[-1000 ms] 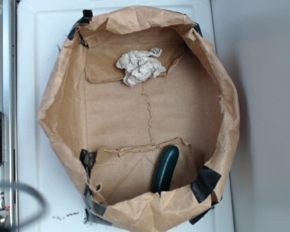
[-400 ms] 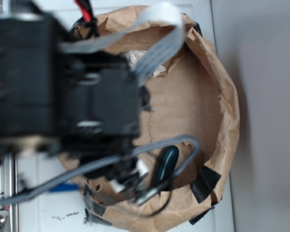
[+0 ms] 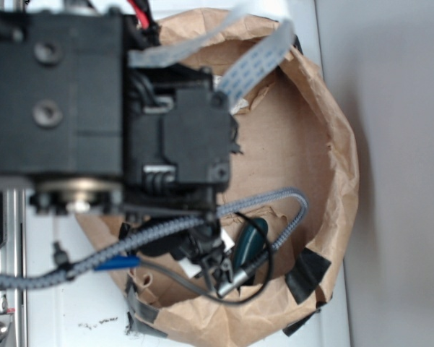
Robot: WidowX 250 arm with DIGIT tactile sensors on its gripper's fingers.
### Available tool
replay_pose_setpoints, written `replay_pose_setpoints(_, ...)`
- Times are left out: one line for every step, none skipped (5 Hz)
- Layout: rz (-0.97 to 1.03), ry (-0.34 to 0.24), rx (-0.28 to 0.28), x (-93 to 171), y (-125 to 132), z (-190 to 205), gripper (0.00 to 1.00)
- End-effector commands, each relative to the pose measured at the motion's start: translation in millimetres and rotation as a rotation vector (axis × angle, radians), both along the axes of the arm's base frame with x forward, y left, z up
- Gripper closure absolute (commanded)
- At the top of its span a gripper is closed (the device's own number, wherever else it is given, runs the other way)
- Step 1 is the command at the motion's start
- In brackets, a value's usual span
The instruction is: Grab the plastic pickle.
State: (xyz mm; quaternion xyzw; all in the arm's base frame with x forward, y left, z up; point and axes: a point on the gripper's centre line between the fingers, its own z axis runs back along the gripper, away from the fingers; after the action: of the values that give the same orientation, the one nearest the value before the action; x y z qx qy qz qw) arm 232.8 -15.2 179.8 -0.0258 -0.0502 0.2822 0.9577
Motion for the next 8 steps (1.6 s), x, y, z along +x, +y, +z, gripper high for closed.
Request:
replay_pose_setpoints(0.062,-0.029,0.006,12.4,19.0,-14.4,0.00)
replay_pose_setpoints(0.086,0.040,-0.003,32.2,25.3,-41.3,0.00)
replay_pose_setpoints(0.095,-0.005,0.036,50.0,24.2,-64.6,0.00)
replay_pose_setpoints(0.149,-0.050,0.034,66.6,19.2,-79.4,0.00)
replay_pose_setpoints(0.181,-0.048,0.006,80.3,7.0,-93.9,0.00)
replay_pose_setpoints(0.167,-0.012,-0.014,78.9,-9.3,-105.0,0.00)
replay_pose_setpoints(0.166,0.004,-0.059,72.6,-20.3,-114.8,0.00)
replay_pose_setpoints(0.167,0.018,-0.086,74.2,-24.5,-128.4,0.00)
